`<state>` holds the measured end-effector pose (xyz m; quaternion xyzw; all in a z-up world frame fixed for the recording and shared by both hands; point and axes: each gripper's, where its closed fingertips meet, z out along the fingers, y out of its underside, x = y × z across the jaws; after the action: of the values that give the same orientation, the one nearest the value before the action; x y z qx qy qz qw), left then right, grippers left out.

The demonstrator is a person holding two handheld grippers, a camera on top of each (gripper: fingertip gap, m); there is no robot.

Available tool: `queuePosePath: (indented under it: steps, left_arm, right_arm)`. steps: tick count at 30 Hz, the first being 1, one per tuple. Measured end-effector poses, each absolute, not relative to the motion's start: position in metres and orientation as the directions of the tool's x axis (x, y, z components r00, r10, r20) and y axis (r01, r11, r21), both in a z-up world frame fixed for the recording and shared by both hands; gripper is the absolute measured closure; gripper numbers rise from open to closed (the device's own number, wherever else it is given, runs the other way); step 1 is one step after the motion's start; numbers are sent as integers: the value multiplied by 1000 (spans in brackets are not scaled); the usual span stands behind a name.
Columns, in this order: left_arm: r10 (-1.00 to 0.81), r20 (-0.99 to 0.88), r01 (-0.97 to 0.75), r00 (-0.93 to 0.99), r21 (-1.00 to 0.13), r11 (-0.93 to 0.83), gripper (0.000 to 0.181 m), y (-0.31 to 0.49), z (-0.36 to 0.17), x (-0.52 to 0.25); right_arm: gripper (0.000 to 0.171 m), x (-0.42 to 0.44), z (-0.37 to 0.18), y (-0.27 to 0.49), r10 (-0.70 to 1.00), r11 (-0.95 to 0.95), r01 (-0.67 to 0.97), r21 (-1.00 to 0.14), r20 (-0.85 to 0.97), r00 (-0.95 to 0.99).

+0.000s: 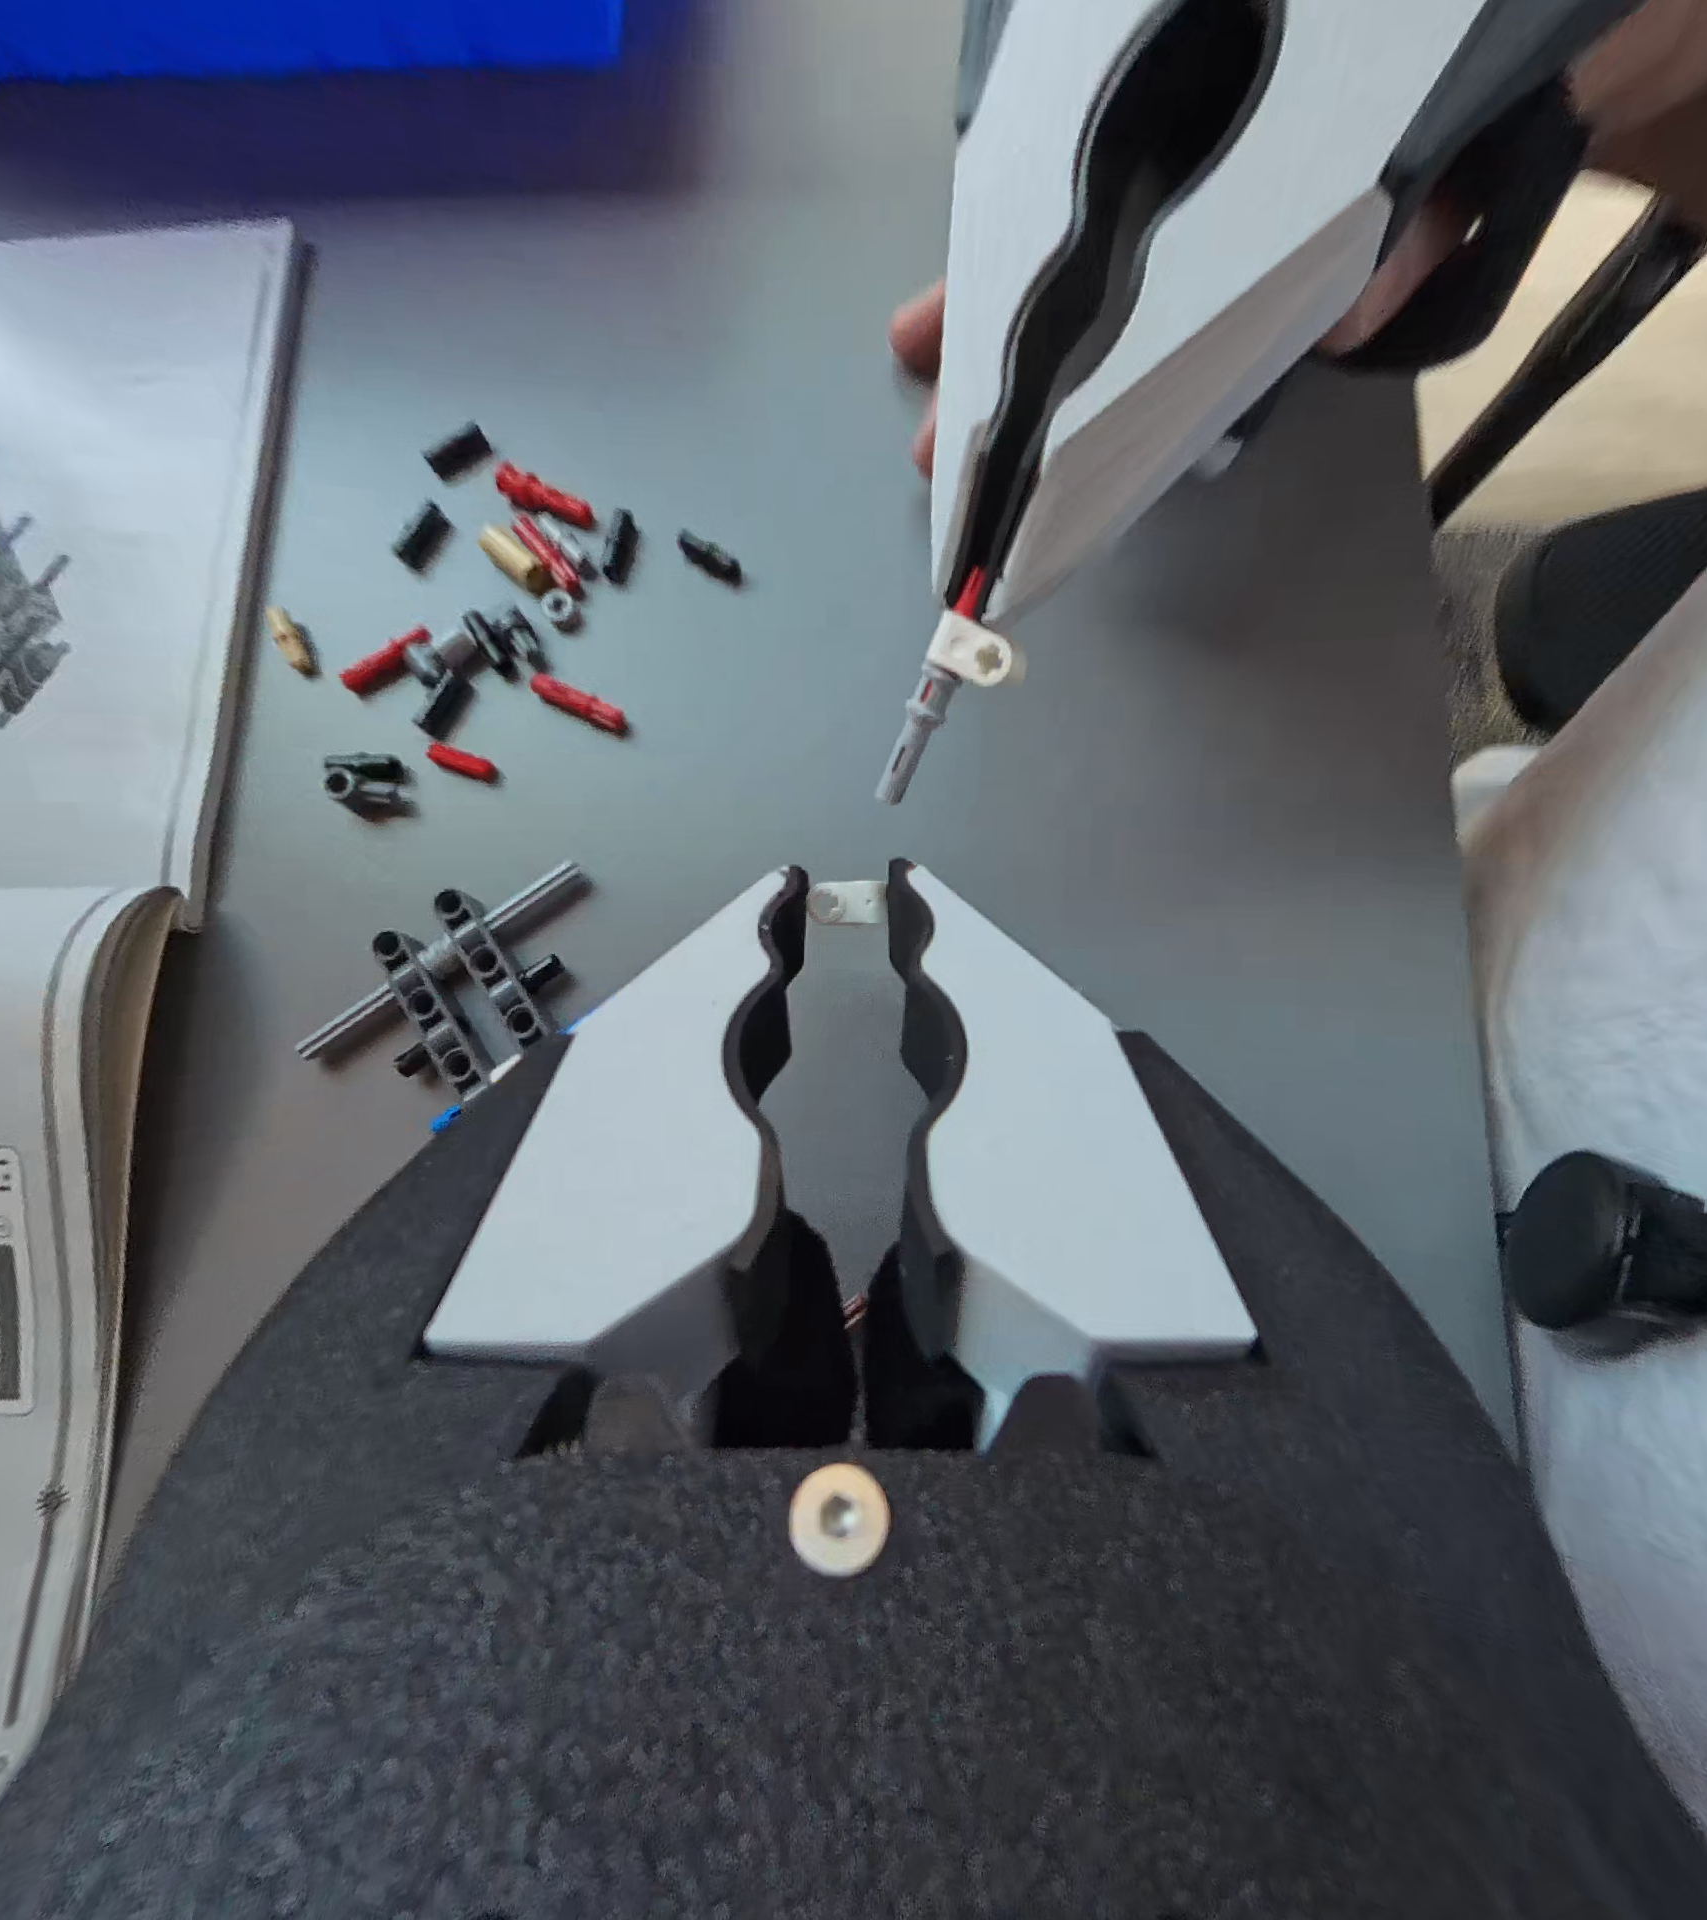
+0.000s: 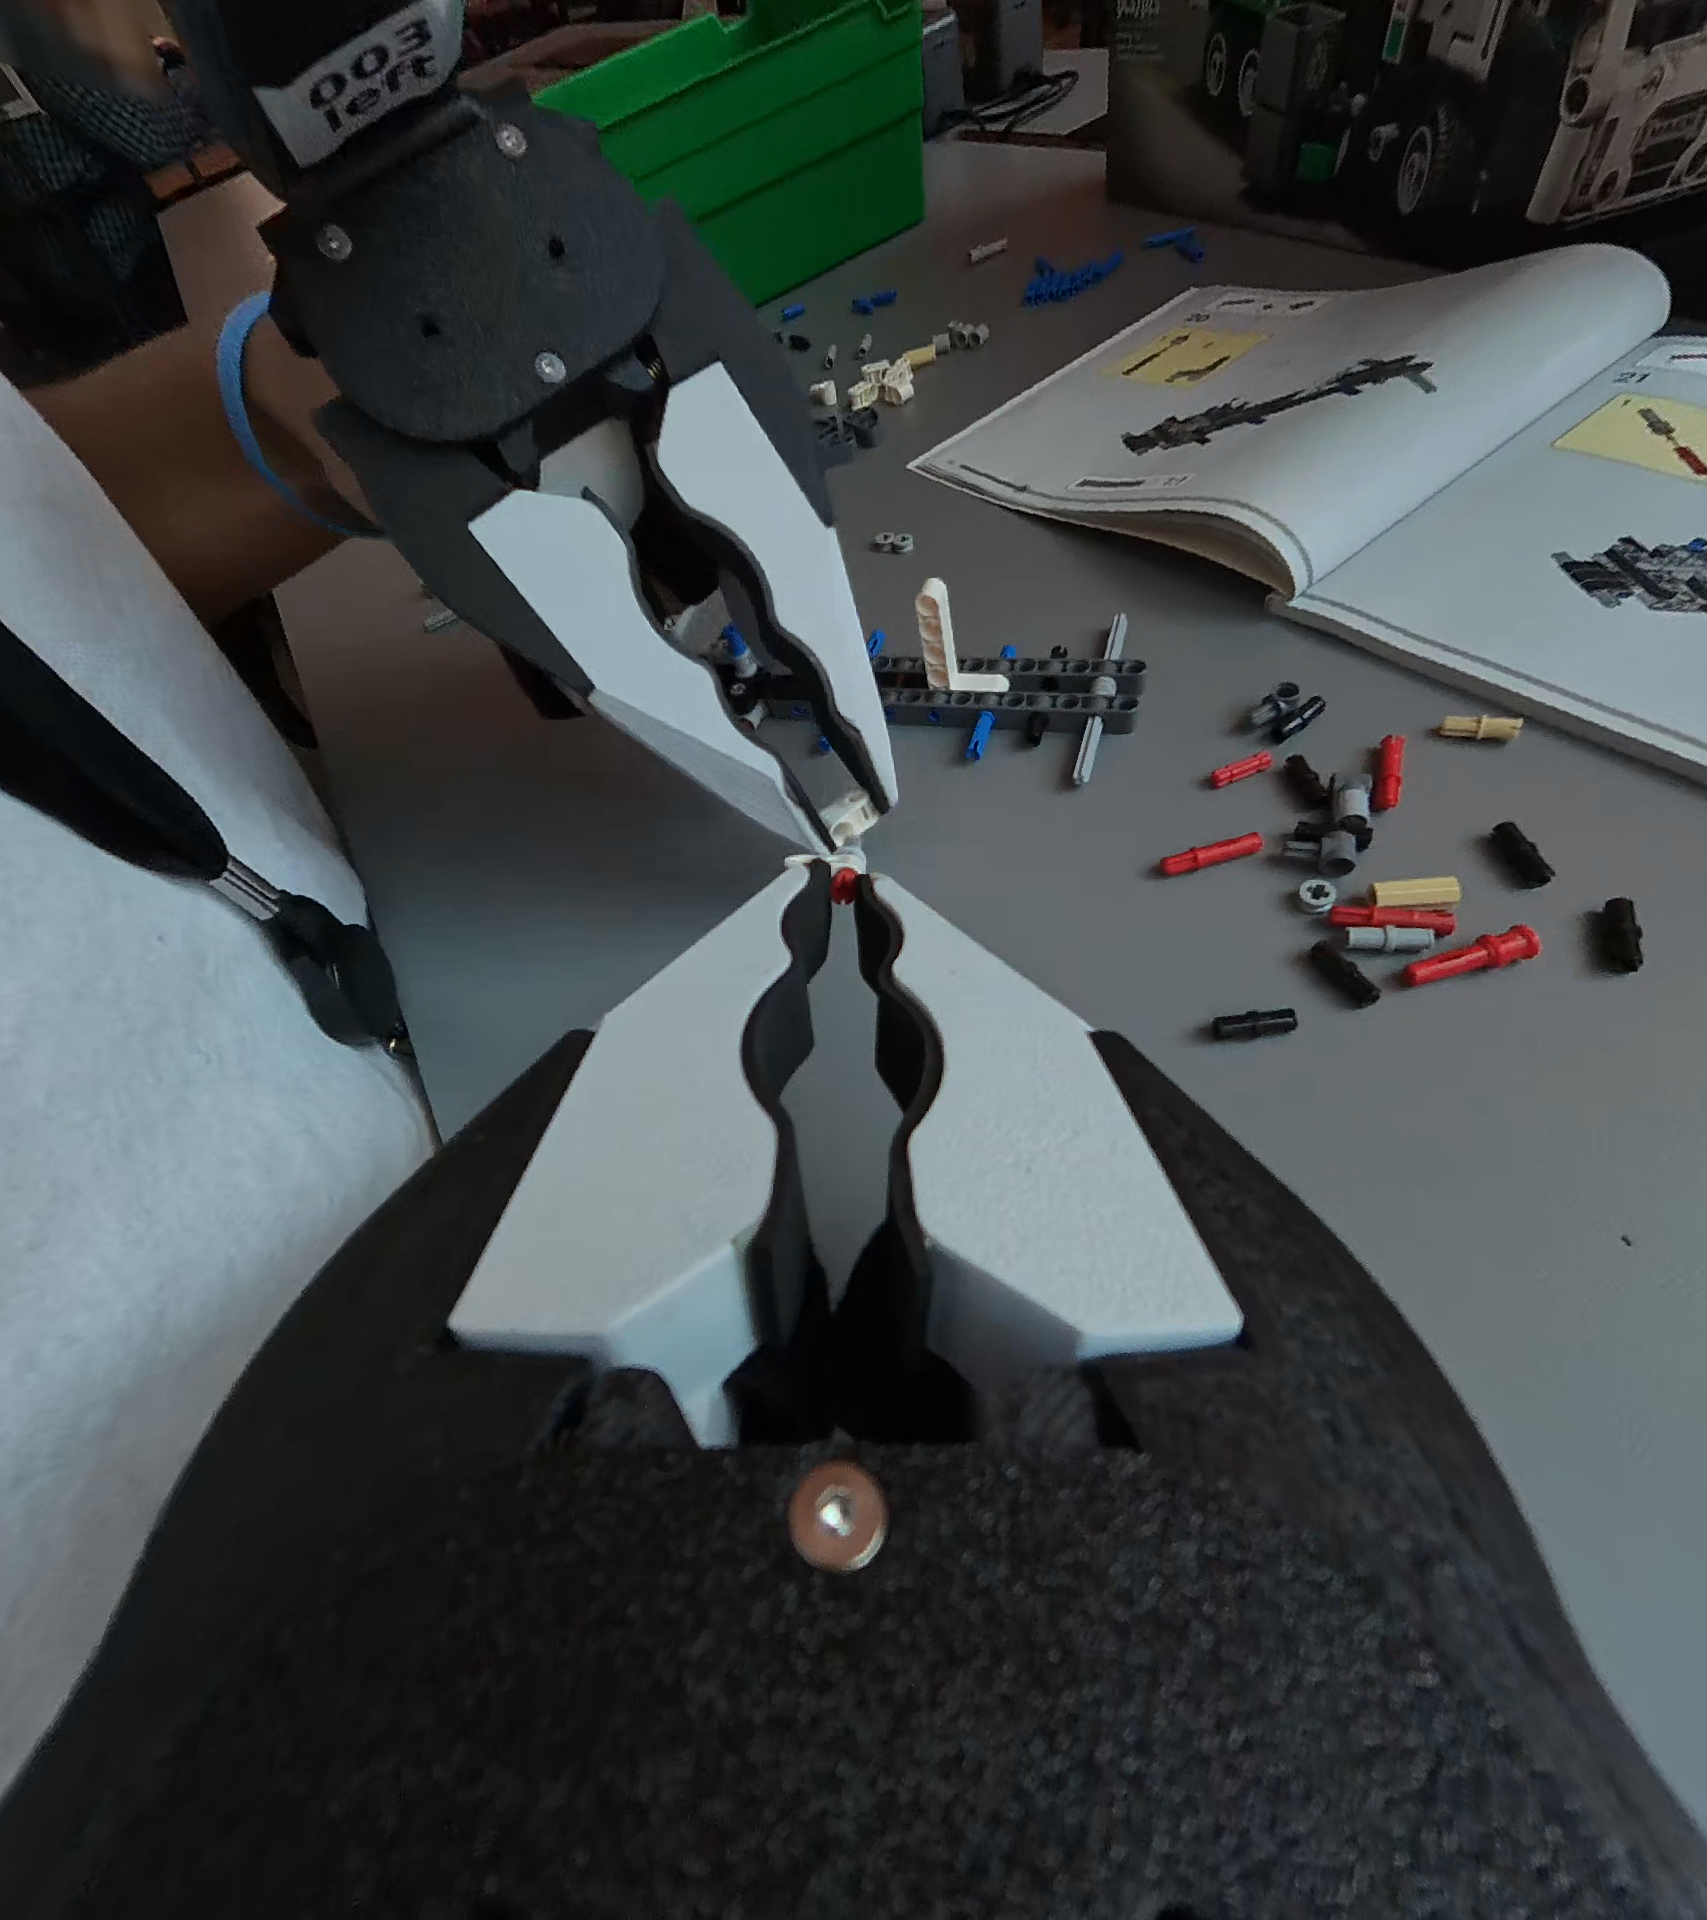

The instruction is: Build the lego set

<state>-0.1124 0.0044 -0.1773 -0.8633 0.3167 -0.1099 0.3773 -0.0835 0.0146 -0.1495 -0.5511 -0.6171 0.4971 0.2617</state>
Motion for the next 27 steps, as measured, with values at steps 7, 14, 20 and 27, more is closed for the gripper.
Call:
queuePosePath:
  steps: [7,14,20,27]
  left_arm:
    - [-615,59,-207,786,-913,-351,168,0,-129,-110]
    - [-577,149,58,803,-983,-174,168,-1,-80,-125]
    - [-592,262,241,762,-963,-116,168,-8,-61,-124]
    - [-652,367,462,664,-886,-29,169,-22,-36,-128]
  right_arm:
    - [170,-90,-128,16,927,-159,339,-927,-259,-272]
    - [171,-95,-90,12,844,-376,133,-917,-398,-359]
    - [171,-98,-65,12,746,-550,-14,-835,-484,-457]
    - [171,-103,-51,1,660,-638,-45,-769,-516,-546]
